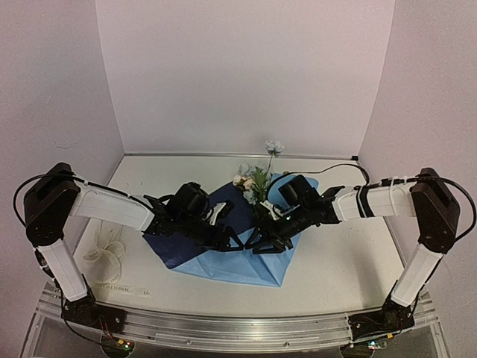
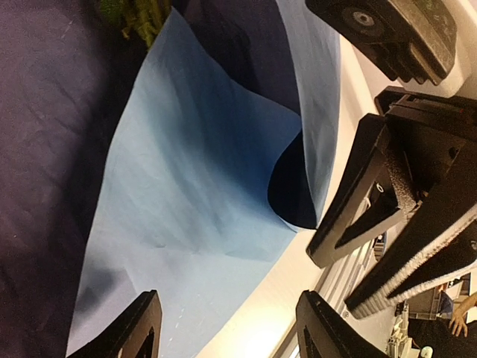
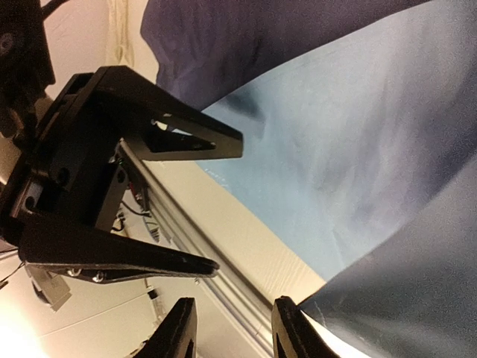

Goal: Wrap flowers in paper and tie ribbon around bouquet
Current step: Adjust the 2/3-folded wrapping paper at the center of the board.

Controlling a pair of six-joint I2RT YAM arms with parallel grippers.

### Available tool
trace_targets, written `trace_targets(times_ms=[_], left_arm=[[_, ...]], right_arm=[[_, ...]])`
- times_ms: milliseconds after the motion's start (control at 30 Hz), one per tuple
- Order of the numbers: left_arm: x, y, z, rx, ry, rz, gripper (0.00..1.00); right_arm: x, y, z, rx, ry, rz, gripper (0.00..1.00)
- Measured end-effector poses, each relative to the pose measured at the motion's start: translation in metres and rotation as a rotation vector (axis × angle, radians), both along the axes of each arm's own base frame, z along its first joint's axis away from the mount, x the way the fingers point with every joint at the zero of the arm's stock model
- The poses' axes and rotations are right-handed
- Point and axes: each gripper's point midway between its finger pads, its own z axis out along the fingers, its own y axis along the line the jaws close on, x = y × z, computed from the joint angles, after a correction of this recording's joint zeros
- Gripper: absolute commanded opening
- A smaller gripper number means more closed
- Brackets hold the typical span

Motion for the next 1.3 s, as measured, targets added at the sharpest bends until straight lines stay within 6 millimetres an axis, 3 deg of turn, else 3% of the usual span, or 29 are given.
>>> trace_targets(times_ms=[167, 400, 600, 933, 1167, 1300], left_arm=[[0.002, -0.015, 0.003, -0.027, 0.002, -0.020, 0.62], [-0.005, -0.039, 0.005, -0.059, -0.004, -0.063, 0.62], [-0.011, -0.057, 0.009, -0.075, -0.019, -0.094, 0.63], [-0.005, -0.094, 0.008, -0.031, -0.094, -0.103, 0.63], [-0.004, -0.100, -0.011, 0.034, -0.098, -0.086, 0.52], [-0.001, -0.101, -0.011, 0.038, -0.104, -0.074, 0.36]], right_arm=[[0.001, -0.004, 0.012, 0.072, 0.071, 0.017, 0.35], [0.015, -0.026, 0.016, 0.111, 0.122, -0.032, 0.34], [0.026, -0.039, 0.011, 0.111, 0.140, -0.075, 0.34], [0.035, -0.039, -0.012, 0.085, 0.195, -0.108, 0.35], [0.043, -0.035, -0.006, 0.093, 0.199, -0.131, 0.36], [0.046, -0.036, -0.006, 0.088, 0.203, -0.148, 0.38]])
